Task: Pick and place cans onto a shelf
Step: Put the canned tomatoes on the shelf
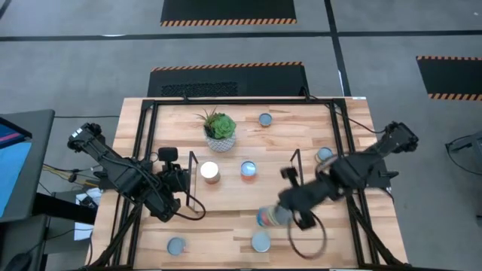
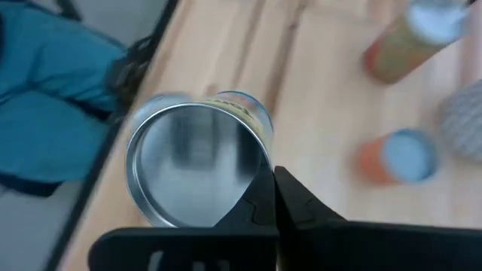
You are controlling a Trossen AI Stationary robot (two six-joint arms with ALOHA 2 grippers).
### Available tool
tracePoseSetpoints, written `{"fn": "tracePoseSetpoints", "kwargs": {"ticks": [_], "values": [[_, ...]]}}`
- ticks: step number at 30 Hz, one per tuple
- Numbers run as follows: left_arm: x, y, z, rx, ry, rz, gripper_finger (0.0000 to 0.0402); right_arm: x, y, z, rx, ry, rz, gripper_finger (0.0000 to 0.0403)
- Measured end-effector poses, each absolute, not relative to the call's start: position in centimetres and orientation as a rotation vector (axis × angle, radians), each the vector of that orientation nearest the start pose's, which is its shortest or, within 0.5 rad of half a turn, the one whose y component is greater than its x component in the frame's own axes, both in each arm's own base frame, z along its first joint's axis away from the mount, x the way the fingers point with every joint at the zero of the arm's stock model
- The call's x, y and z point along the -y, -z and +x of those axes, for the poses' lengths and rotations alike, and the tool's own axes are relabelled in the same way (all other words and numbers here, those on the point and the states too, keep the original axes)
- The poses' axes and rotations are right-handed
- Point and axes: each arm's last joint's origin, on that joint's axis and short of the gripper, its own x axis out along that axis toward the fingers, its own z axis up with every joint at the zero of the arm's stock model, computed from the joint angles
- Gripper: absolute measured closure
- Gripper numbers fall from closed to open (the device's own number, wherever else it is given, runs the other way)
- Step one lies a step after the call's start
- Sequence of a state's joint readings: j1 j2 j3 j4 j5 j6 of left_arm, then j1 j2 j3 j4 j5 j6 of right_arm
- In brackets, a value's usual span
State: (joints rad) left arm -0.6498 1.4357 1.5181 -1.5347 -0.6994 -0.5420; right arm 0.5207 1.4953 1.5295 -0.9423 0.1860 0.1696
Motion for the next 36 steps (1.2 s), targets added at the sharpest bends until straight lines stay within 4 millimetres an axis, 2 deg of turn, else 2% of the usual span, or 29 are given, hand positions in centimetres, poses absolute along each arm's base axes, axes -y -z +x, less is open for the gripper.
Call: {"fn": "tracePoseSetpoints", "kwargs": {"ticks": [7, 10, 13, 20, 25, 30, 36], "values": [[12.7, -35.6, 19.7, -1.057, -0.321, 0.451, 0.0345, -10.3, -34.5, 32.1, -0.791, -0.205, -0.224, 0.0403], [12.5, -35.6, 19.5, -1.067, -0.334, 0.443, 0.0345, -9.3, -32.4, 34.1, -0.848, -0.231, -0.238, 0.0403], [12.5, -35.6, 19.5, -1.07, -0.349, 0.421, 0.0345, -8.9, -30.9, 36.4, -0.887, -0.243, -0.259, 0.0403], [12.5, -35.6, 19.4, -1.071, -0.354, 0.4, 0.0345, -8.3, -30.1, 40.8, -1.023, -0.239, -0.298, 0.0403], [12.5, -35.6, 19.4, -1.075, -0.348, 0.402, 0.0345, -8.0, -30.6, 42.9, -1.091, -0.261, -0.295, 0.0403], [12.6, -35.5, 19.4, -1.107, -0.304, 0.421, 0.0345, -8.4, -30.0, 44.4, -1.117, -0.311, -0.319, 0.0402], [12.3, -36.1, 18.6, -1.09, -0.282, 0.399, 0.0345, -8.4, -28.8, 45.1, -1.133, -0.337, -0.305, 0.0402]]}}
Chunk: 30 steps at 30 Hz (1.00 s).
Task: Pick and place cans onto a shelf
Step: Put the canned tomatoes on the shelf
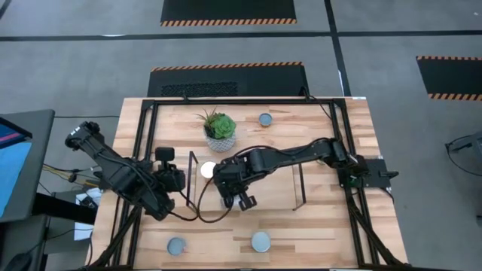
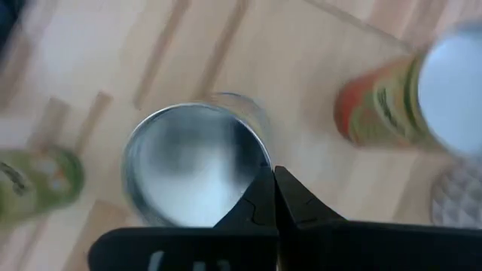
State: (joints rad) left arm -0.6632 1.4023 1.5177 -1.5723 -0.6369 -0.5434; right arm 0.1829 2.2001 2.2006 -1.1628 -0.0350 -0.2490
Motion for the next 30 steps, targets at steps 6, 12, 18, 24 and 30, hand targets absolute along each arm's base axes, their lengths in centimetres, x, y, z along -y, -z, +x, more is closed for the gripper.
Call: {"fn": "tracePoseSetpoints", "kwargs": {"ticks": [6, 12, 18, 24, 30], "values": [[12.3, -36.8, 17.6, -1.049, -0.281, 0.343, 0.0345, -8.4, -28.5, 45.4, -1.129, -0.324, -0.296, 0.0389], [12.8, -36.8, 17.1, -1.039, -0.265, 0.331, 0.0345, -8.3, -28.5, 45.5, -1.122, -0.321, -0.295, 0.0377], [13.0, -36.8, 17.0, -1.035, -0.259, 0.329, 0.0345, -7.3, -28.5, 45.7, -1.123, -0.3, -0.283, 0.0375], [13.0, -36.8, 17.0, -1.034, -0.263, 0.324, 0.0345, -6.2, -28.5, 45.9, -1.123, -0.283, -0.277, 0.0356], [13.0, -36.8, 17.0, -1.032, -0.264, 0.325, 0.0345, -6.0, -28.5, 46.1, -1.108, -0.276, -0.274, 0.0315]]}}
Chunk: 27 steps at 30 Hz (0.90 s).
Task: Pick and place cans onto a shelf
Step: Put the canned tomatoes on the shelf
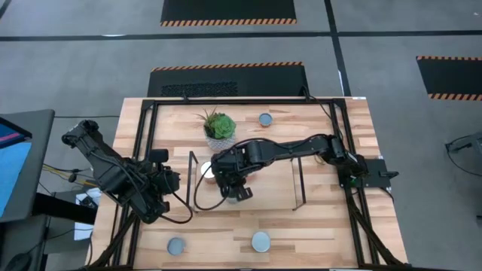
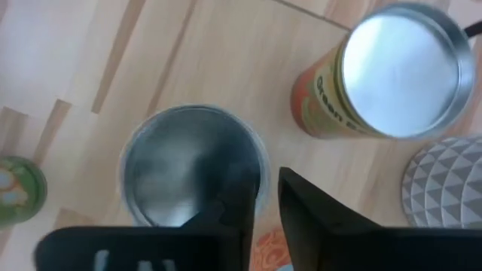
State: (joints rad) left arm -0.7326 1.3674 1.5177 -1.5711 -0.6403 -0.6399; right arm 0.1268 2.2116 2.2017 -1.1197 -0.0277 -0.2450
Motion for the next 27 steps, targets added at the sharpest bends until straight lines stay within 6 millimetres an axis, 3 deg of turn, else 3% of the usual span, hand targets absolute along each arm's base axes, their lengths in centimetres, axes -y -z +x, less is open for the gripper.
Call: {"fn": "tracePoseSetpoints", "kwargs": {"ticks": [4, 7, 10, 14, 16, 23, 27], "values": [[13.0, -36.8, 17.0, -1.032, -0.264, 0.325, 0.0345, -6.0, -28.9, 46.2, -1.082, -0.285, -0.292, 0.0293], [13.0, -36.8, 17.0, -1.032, -0.264, 0.325, 0.0345, -6.2, -30.8, 45.7, -1.079, -0.298, -0.316, 0.0284], [13.0, -36.8, 17.0, -1.032, -0.264, 0.325, 0.0345, -6.8, -32.7, 44.3, -1.119, -0.284, -0.274, 0.0283], [13.0, -36.8, 17.0, -1.033, -0.266, 0.323, 0.0345, -7.6, -33.4, 42.1, -1.204, -0.248, -0.197, 0.0287], [13.0, -36.8, 17.0, -1.032, -0.269, 0.316, 0.0345, -7.8, -33.0, 41.9, -1.247, -0.216, -0.188, 0.029], [13.0, -36.8, 17.0, -1.033, -0.276, 0.295, 0.0345, -8.0, -28.5, 42.4, -1.41, -0.148, -0.212, 0.0302], [13.0, -36.8, 17.0, -1.035, -0.271, 0.301, 0.0345, -7.9, -27.4, 42.4, -1.429, -0.129, -0.194, 0.0308]]}}
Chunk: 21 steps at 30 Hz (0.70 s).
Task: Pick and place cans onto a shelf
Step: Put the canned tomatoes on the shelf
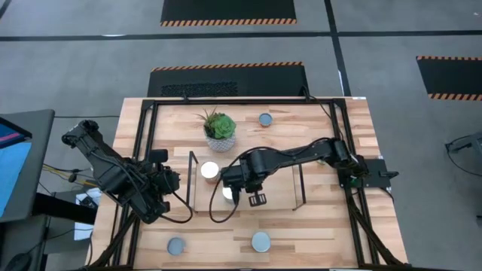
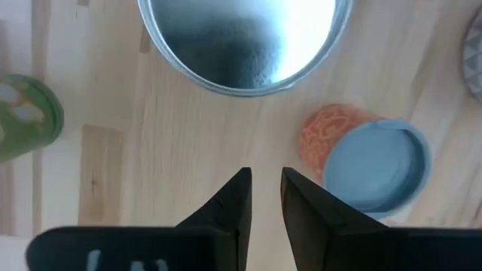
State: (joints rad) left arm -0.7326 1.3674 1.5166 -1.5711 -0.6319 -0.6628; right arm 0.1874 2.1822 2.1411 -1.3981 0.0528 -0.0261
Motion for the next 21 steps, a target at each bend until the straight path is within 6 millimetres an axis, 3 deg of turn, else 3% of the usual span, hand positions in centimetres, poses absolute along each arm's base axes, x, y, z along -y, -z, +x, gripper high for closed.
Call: {"fn": "tracePoseSetpoints", "kwargs": {"ticks": [6, 11, 21], "values": [[13.0, -36.8, 17.0, -1.034, -0.273, 0.299, 0.0345, -8.3, -26.7, 43.6, -1.315, -0.19, -0.167, 0.0311], [13.0, -36.8, 17.0, -1.032, -0.277, 0.292, 0.0345, -8.7, -27.4, 45.3, -1.126, -0.195, -0.153, 0.0311], [13.0, -36.8, 17.0, -1.031, -0.282, 0.284, 0.0345, -9.1, -27.1, 44.3, -1.226, -0.188, -0.086, 0.0311]]}}
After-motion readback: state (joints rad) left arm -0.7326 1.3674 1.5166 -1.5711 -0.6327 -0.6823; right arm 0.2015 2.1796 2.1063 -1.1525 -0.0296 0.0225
